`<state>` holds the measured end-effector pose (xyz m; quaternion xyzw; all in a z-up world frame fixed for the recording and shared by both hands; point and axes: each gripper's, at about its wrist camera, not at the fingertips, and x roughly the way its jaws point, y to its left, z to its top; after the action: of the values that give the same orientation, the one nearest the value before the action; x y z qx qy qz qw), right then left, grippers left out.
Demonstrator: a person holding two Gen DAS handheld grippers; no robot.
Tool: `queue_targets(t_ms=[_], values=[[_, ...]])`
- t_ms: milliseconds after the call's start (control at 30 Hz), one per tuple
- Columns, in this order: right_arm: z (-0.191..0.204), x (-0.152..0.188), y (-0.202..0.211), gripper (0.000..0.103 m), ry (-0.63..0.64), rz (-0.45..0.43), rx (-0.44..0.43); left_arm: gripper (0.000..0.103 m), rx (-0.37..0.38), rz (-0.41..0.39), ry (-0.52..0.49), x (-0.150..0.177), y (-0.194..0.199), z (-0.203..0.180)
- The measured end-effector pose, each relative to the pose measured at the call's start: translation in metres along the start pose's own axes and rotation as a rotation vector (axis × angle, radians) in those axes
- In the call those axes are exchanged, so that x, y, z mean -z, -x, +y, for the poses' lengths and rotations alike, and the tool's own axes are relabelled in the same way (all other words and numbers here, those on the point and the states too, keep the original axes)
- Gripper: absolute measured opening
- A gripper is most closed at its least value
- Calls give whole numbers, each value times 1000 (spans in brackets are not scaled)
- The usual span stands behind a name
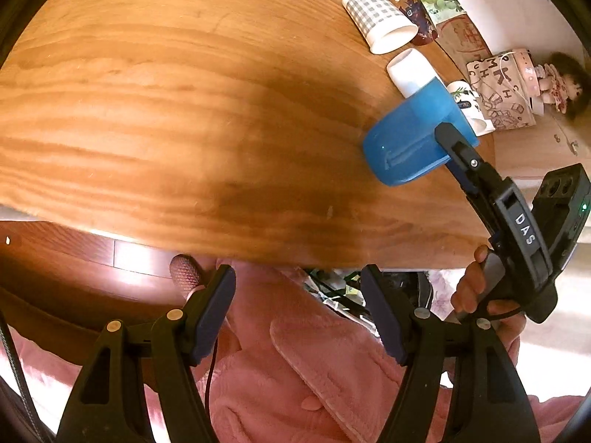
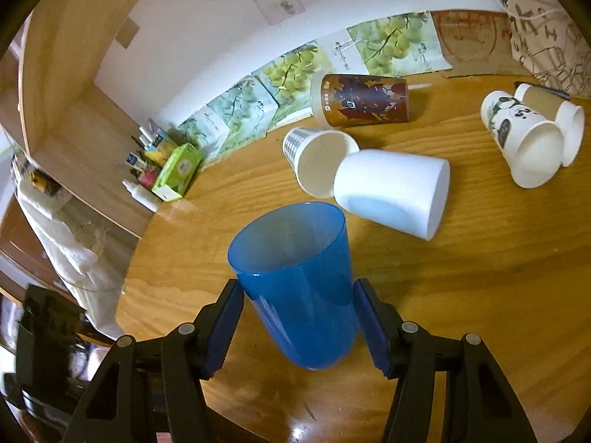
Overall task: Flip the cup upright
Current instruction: 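Rotate the blue cup rim-up with the right gripper and set it on the desk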
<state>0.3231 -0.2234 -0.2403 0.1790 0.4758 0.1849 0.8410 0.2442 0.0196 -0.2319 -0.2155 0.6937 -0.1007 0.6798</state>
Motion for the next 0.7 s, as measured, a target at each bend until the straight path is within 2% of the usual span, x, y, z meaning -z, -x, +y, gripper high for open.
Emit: queue_targets(t_ms=[333, 500, 700], values=[[17, 46, 14, 61, 92, -78, 59, 74, 7, -35, -78, 39, 16, 7], [20, 54, 16, 60, 114, -105, 77, 74, 21, -48, -109, 60, 22, 12], [36, 57, 12, 60, 185, -105, 156, 74, 31, -87, -157, 78, 36, 13]])
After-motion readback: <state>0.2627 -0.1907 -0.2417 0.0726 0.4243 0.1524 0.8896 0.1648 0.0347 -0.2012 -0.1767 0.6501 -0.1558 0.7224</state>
